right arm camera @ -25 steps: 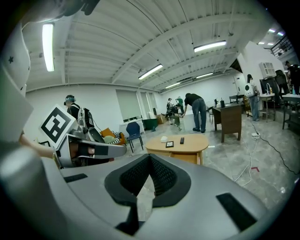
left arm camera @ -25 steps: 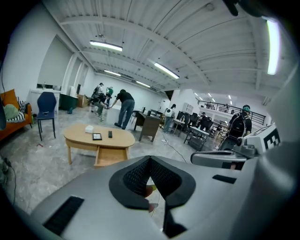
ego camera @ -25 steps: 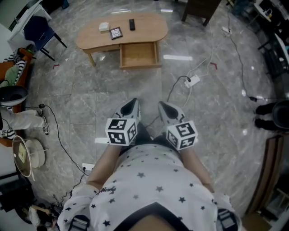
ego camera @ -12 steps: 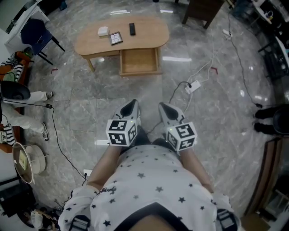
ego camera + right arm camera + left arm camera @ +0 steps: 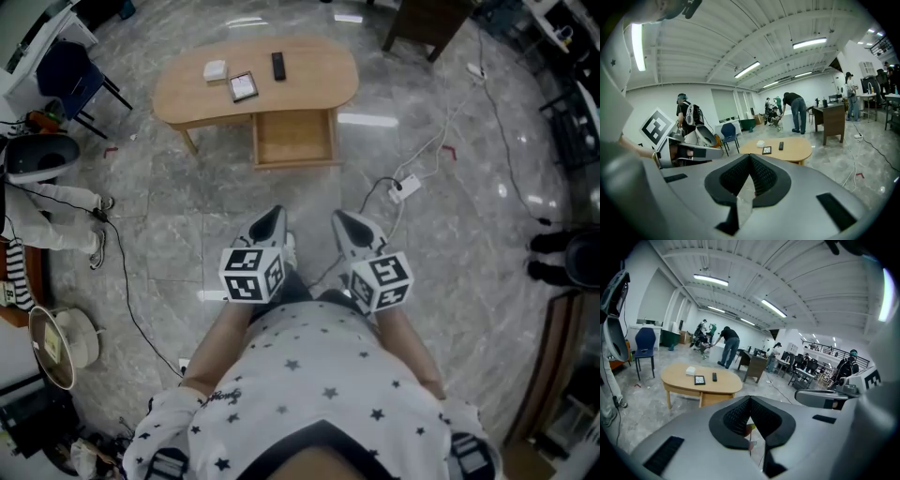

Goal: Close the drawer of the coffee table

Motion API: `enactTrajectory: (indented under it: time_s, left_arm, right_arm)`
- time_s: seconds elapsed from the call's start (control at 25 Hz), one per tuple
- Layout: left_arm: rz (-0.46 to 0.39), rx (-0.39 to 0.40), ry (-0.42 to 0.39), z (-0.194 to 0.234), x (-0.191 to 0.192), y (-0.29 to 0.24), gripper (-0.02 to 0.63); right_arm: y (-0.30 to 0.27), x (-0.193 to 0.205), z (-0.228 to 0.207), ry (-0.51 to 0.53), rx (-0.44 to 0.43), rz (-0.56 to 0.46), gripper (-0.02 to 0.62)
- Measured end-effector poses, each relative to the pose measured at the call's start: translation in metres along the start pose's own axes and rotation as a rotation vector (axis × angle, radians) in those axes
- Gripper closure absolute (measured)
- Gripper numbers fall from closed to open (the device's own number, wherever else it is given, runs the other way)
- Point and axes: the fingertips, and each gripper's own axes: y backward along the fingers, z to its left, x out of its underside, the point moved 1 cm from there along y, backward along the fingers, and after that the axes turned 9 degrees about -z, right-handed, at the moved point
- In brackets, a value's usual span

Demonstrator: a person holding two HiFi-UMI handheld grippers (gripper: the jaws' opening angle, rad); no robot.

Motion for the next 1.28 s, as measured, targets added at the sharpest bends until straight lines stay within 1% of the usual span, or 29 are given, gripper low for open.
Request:
enactTrajectory:
  time_s: [0.2, 0.44, 0.64, 0.92, 1.04, 1.2, 1.28]
  left_arm:
    - [0.01, -0.002, -0.01, 0.024, -0.014, -0.017, 0.598]
    - [0.029, -0.006, 0.006, 0.056, -0.027, -0.04, 0.598]
    - [0.04, 0.001, 0.004, 0.077, -0.038, -0.062, 0.598]
    - [0.055, 0.002, 0.003, 0.111, -0.053, -0.094, 0.598]
    - [0.066, 0.001, -0.001, 0.122, -0.056, -0.105, 0.598]
    - [0.083, 0.005, 0.003, 0.137, -0.058, -0.12, 0.598]
    - [0.077, 0.0, 0.001, 0.144, -0.061, -0.124, 0.598]
  right_arm:
    - [-0.032, -0.01, -0.007, -0.012, 0.006, 0.001, 0.586]
    - [-0.069, -0.018, -0.014, 0.008, 0.02, 0.026, 0.586]
    - [-0.099, -0.023, -0.021, 0.016, 0.021, 0.041, 0.587]
    - [-0.141, -0.037, -0.034, 0.014, 0.055, 0.036, 0.586]
    - [-0.153, -0.034, -0.039, 0.003, 0.056, 0.055, 0.586]
    - [-0.169, -0.032, -0.048, -0.005, 0.084, 0.064, 0.586]
    - [-0.174, -0.032, -0.052, -0.016, 0.099, 0.065, 0.586]
